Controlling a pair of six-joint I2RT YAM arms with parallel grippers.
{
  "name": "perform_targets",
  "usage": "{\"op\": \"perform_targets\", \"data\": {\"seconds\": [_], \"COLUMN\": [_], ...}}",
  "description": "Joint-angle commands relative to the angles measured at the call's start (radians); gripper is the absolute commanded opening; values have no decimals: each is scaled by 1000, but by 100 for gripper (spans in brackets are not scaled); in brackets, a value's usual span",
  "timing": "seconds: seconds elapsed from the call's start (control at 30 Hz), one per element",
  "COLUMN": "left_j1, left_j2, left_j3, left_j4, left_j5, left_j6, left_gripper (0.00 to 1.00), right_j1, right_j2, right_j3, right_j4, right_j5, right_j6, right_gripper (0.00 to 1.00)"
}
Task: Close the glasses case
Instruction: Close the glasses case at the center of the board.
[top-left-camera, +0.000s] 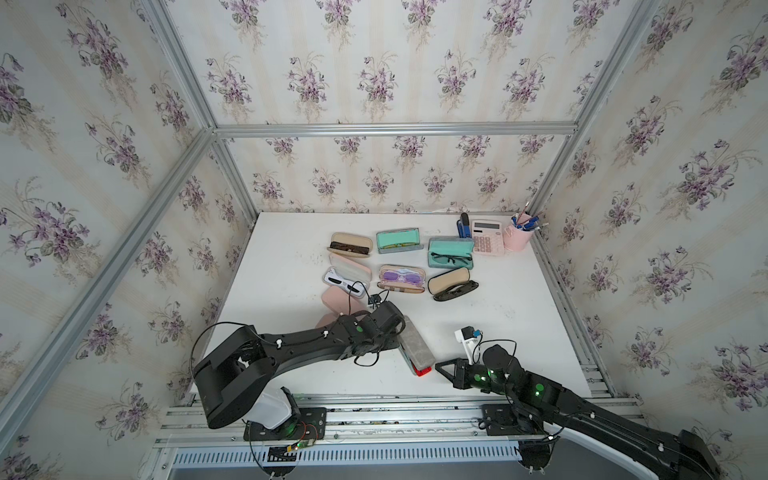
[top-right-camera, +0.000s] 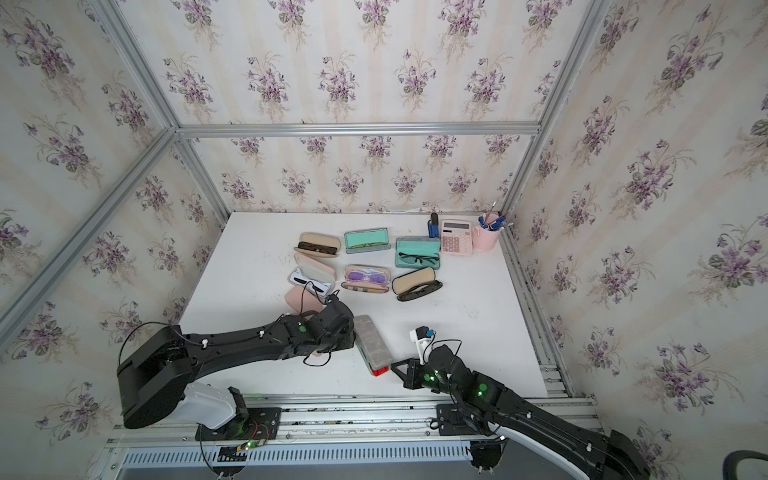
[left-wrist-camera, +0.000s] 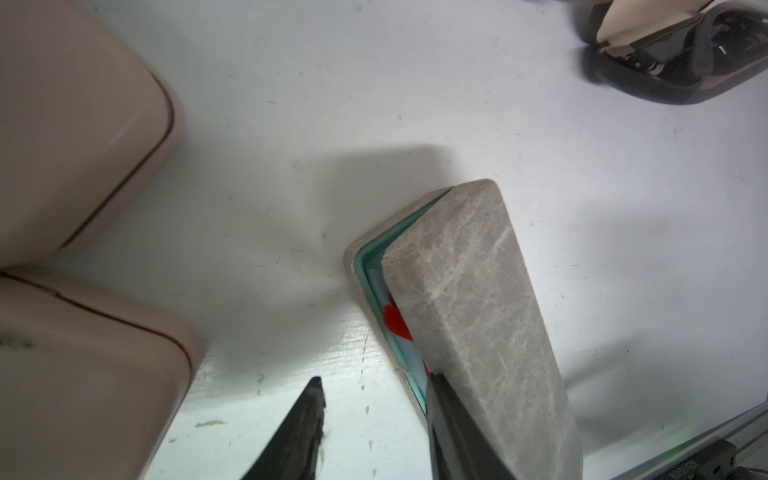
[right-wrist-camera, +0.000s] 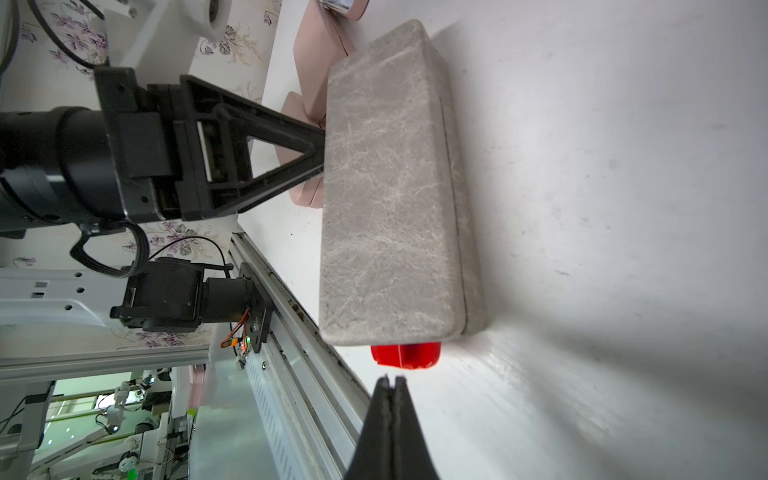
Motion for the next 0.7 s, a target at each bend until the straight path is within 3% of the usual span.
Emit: {"op": "perform_targets", "data": {"seconds": [0.0, 0.4, 0.67], "left_j1": [0, -3, -5], "left_j2": [0, 8, -7], "left_j3": [9, 24, 29], "left_j4": [2, 2, -7], "left_j5": [-1, 3, 6], "left_j6": [7, 8, 13], "left_gripper": [44, 44, 44], "right_j1": [41, 105, 110], "right_j2": [42, 88, 339], "right_j3": [-24, -20, 4], "right_j4": [-4, -5, 203], "right_j5": [0, 50, 25], "right_j6": [36, 51, 34], "right_gripper": [0, 0, 0]}}
